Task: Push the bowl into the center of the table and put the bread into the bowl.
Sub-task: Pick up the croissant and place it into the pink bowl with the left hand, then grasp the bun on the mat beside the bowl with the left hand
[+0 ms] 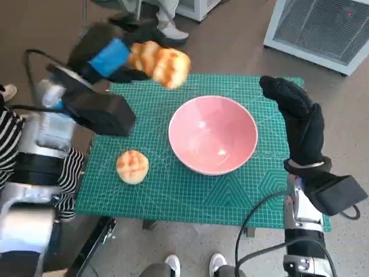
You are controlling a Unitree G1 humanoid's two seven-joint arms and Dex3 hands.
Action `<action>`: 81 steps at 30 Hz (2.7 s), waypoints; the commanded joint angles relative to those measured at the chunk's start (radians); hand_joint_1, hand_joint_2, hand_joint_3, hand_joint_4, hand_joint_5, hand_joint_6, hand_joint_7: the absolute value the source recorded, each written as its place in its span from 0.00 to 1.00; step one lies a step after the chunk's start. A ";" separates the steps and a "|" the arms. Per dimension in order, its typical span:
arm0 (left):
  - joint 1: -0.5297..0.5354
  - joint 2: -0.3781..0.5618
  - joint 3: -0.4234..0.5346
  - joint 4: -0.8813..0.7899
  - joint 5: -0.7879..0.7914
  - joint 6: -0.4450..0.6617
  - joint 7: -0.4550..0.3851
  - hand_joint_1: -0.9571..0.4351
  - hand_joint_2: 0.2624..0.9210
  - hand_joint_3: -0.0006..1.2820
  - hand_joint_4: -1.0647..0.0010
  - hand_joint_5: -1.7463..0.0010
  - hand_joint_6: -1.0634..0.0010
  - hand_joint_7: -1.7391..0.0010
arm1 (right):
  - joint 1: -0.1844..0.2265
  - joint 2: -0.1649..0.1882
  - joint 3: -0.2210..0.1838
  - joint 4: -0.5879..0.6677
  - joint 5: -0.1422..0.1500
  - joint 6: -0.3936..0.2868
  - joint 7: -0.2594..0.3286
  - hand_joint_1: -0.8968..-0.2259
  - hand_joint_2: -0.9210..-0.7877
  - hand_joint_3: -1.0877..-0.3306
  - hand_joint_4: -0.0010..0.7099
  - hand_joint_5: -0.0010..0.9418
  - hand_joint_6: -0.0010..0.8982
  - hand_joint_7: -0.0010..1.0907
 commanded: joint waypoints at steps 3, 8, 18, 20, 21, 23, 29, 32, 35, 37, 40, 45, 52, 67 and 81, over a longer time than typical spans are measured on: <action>-0.013 -0.076 -0.060 0.006 0.017 -0.002 -0.053 0.69 1.00 0.06 0.39 0.31 0.41 0.33 | 0.029 0.001 -0.002 0.009 0.014 0.005 0.007 0.12 0.00 0.46 0.30 0.00 0.05 0.53; -0.043 -0.114 -0.091 0.097 0.026 -0.036 -0.063 0.69 1.00 0.08 0.41 0.31 0.43 0.31 | 0.031 -0.001 -0.004 0.011 0.012 0.002 0.005 0.12 0.00 0.46 0.30 0.00 0.05 0.53; -0.118 -0.200 -0.165 0.330 0.072 -0.076 -0.050 0.69 1.00 0.09 0.41 0.30 0.46 0.30 | 0.048 -0.005 -0.011 -0.003 0.022 0.005 0.008 0.12 0.00 0.46 0.30 0.00 0.06 0.53; -0.140 -0.234 -0.194 0.412 0.099 -0.073 -0.041 0.69 1.00 0.09 0.39 0.30 0.47 0.31 | 0.057 -0.007 -0.014 -0.013 0.028 0.011 0.008 0.12 0.00 0.46 0.30 0.00 0.06 0.53; -0.146 -0.241 -0.200 0.433 0.105 -0.073 -0.036 0.69 1.00 0.09 0.39 0.29 0.48 0.31 | 0.059 -0.008 -0.014 -0.015 0.028 0.012 0.007 0.12 0.00 0.46 0.30 0.00 0.06 0.53; -0.157 -0.255 -0.211 0.476 0.116 -0.074 -0.028 0.69 1.00 0.10 0.39 0.28 0.51 0.30 | 0.063 -0.008 -0.015 -0.021 0.028 0.015 0.005 0.12 0.00 0.46 0.30 0.00 0.06 0.53; -0.170 -0.282 -0.250 0.570 0.159 -0.054 -0.015 0.63 0.89 0.09 0.57 0.83 0.60 0.63 | 0.073 -0.007 -0.015 -0.032 0.021 0.015 -0.003 0.11 0.00 0.46 0.30 0.00 0.06 0.53; -0.171 -0.293 -0.266 0.597 0.173 -0.036 -0.023 0.62 0.87 0.04 0.63 0.94 0.63 0.81 | 0.074 -0.009 -0.017 -0.032 0.021 0.014 -0.004 0.11 0.00 0.46 0.30 0.00 0.06 0.53; -0.170 -0.297 -0.273 0.606 0.181 -0.027 -0.033 0.60 0.84 0.01 0.70 0.98 0.66 0.89 | 0.075 -0.008 -0.018 -0.033 0.021 0.014 -0.005 0.11 0.00 0.46 0.30 0.00 0.06 0.53; -0.167 -0.296 -0.278 0.606 0.182 -0.023 -0.046 0.59 0.83 0.01 0.74 0.99 0.68 0.92 | 0.076 -0.009 -0.019 -0.033 0.019 0.013 -0.006 0.11 0.00 0.46 0.30 0.00 0.06 0.53; -0.162 -0.287 -0.281 0.598 0.179 -0.028 -0.064 0.57 0.81 0.00 0.79 1.00 0.72 0.94 | 0.077 -0.007 -0.019 -0.036 0.016 0.013 -0.009 0.11 0.00 0.46 0.30 0.00 0.06 0.52; -0.149 -0.261 -0.265 0.567 0.153 -0.056 -0.102 0.53 0.78 0.00 0.83 1.00 0.75 0.96 | 0.079 -0.003 -0.015 -0.039 0.015 0.014 -0.010 0.11 0.00 0.46 0.29 0.00 0.07 0.52; -0.102 -0.184 -0.192 0.478 0.062 -0.152 -0.162 0.51 0.75 0.00 0.85 1.00 0.76 0.98 | 0.082 0.004 -0.009 -0.051 0.021 0.022 -0.007 0.11 0.00 0.46 0.29 0.00 0.06 0.52; 0.123 0.079 0.048 0.017 -0.183 -0.166 -0.331 0.51 0.74 0.00 0.85 1.00 0.72 0.98 | 0.093 0.008 -0.003 -0.081 0.031 0.048 -0.005 0.12 0.00 0.46 0.29 0.00 0.06 0.52; 0.356 0.295 0.189 -0.188 -0.259 -0.147 -0.420 0.48 0.72 0.00 0.83 0.99 0.69 0.97 | 0.095 0.012 0.006 -0.091 0.039 0.067 -0.001 0.12 0.00 0.47 0.29 0.00 0.06 0.52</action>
